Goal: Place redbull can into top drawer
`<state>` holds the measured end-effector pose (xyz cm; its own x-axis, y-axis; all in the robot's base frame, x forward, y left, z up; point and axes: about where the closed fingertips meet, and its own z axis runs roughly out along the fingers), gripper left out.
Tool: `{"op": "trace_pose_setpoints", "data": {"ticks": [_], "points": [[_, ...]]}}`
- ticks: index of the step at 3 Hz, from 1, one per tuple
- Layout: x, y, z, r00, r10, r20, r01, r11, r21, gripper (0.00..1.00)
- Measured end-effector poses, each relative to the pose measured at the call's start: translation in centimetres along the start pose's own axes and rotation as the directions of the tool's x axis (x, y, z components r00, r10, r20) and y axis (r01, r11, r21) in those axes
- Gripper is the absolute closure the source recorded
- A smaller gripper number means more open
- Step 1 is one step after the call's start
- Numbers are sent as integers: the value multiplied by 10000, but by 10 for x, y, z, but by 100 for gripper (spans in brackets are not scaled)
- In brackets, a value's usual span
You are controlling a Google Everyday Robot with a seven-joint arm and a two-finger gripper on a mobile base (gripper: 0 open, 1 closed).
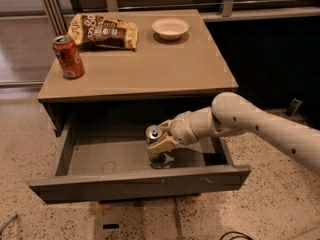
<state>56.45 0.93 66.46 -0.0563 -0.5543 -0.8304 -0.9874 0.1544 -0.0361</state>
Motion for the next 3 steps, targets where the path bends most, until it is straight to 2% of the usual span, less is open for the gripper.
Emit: {"op": "trace_pose_setpoints", "data": {"ticks": [1, 2, 3], "points": [[3, 1, 1, 9999, 60, -130, -61, 10000, -70, 97], [3, 1, 1, 9999, 60, -129, -61, 10000, -71, 75], [3, 1, 2, 9999, 60, -129, -61, 10000, -71, 44]]}}
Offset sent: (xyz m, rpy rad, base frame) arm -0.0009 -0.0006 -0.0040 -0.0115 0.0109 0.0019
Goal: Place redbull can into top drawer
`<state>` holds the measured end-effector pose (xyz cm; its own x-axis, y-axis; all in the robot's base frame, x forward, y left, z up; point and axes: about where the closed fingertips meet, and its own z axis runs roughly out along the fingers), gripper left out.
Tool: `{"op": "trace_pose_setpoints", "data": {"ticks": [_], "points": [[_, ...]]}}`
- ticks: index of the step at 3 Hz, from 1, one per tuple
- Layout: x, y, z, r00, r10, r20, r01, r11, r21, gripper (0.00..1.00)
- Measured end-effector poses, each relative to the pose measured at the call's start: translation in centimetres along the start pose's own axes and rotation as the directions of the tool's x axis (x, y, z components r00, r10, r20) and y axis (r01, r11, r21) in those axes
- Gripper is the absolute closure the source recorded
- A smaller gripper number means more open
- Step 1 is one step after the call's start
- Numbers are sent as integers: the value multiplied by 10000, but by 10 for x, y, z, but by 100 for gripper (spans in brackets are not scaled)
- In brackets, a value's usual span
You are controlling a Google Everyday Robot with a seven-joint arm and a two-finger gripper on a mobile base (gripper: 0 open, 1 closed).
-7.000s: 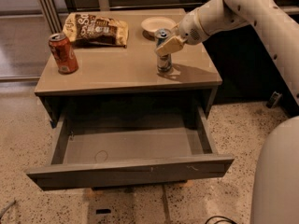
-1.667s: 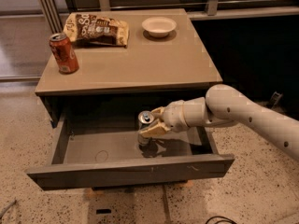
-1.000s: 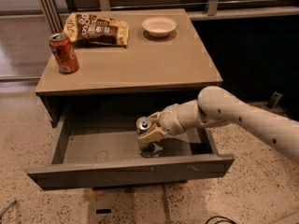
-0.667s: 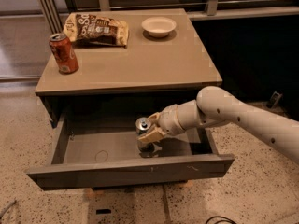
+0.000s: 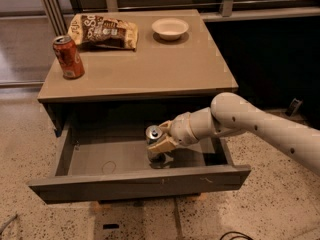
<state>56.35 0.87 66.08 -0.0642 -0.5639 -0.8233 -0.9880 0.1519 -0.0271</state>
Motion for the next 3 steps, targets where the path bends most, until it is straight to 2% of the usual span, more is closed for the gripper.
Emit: {"op": "trace_pose_setpoints", "data": {"ticks": [2, 3], "points": [[0, 0, 0, 10000, 0, 0, 0, 10000, -1, 0], [0, 0, 0, 10000, 0, 0, 0, 10000, -1, 0]]}}
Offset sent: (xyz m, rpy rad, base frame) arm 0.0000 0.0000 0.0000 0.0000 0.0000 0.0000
